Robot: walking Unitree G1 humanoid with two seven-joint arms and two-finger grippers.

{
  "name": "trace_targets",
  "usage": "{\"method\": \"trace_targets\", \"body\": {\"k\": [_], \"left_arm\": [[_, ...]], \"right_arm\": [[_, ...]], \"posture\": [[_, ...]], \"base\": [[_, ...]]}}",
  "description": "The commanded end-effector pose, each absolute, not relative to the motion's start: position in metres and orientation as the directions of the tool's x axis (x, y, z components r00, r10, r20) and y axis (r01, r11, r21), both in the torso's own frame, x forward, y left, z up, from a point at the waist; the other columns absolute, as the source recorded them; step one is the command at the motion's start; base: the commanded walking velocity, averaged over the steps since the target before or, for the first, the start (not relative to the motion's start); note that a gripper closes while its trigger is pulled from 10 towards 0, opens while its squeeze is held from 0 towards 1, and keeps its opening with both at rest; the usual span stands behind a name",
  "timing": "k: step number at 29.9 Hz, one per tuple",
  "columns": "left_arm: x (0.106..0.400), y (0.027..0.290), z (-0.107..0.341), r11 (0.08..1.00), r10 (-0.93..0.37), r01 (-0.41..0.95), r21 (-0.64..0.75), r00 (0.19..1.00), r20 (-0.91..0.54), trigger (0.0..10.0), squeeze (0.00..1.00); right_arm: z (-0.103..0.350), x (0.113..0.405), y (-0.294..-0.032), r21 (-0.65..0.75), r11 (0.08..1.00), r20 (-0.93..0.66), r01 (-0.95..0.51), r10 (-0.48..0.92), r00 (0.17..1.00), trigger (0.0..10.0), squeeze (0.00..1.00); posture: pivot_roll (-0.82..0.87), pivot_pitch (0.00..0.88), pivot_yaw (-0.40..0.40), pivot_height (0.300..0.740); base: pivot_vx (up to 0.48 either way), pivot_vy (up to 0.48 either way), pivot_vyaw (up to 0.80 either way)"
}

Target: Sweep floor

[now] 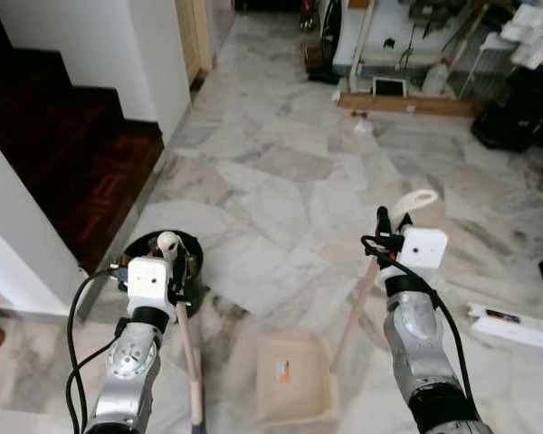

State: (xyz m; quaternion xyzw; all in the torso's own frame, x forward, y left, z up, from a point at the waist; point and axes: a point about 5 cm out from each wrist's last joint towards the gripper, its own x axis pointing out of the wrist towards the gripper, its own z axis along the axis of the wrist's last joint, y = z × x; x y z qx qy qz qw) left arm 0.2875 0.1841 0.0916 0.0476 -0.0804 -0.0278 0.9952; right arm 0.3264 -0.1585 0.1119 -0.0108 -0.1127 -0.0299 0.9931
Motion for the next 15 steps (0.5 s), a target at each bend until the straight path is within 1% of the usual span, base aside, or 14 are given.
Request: {"method": "trace_targets", "body": {"k": [1, 15], "left_arm": [[0.2886, 0.1878, 0.0997, 0.993, -0.059, 0.037, 0.115, 0.980, 0.192, 10.0, 0.00], [0.2894, 0.1874, 0.1010, 0.993, -0.059, 0.037, 0.113, 0.978, 0.198, 10.0, 0.00]], "right_arm": [[0.1235, 0.3299, -0.1571, 0.004, 0.998, 0.275, 0.063, -0.061, 0.960, 10.0, 0.00], [0.1253, 0.3312, -0.1576, 0.005, 0.997, 0.279, 0.071, -0.070, 0.958, 10.0, 0.00]], "posture": [[0.05, 0.056, -0.012, 0.740], [0.05, 0.067, -0.011, 0.740]], "base": [[0.000, 0.000, 0.00], [0.000, 0.000, 0.00]]}}
